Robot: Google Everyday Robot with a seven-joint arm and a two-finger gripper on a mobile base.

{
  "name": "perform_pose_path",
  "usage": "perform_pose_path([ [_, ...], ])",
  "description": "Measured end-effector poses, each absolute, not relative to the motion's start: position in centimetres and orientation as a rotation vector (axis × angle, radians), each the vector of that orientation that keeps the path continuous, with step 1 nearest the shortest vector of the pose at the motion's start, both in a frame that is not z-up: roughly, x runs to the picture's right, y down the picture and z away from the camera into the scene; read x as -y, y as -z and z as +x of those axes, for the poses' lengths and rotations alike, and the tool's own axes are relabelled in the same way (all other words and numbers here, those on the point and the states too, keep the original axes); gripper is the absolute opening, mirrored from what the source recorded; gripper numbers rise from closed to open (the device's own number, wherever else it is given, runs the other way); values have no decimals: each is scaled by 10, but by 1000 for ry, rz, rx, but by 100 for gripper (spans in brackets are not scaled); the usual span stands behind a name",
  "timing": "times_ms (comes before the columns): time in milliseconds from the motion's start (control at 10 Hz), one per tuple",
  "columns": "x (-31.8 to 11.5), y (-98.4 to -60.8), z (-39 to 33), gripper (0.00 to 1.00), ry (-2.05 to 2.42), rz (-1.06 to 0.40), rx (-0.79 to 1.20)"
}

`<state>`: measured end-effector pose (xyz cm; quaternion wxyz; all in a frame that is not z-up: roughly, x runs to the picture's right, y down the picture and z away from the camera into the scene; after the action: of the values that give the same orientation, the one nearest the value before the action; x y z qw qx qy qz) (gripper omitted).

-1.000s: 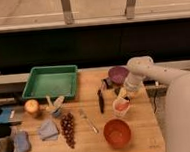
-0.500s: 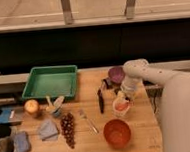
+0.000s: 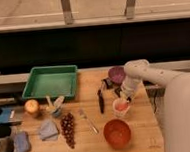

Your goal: Wipe purple bowl with eraser

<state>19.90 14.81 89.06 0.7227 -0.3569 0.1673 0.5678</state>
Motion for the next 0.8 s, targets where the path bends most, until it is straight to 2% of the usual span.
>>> perform_pose_path([
  [400,-138,-881,197,9,-1256,-758,-332],
  [800,-82,-827,212,9,-1288,-618,-256],
])
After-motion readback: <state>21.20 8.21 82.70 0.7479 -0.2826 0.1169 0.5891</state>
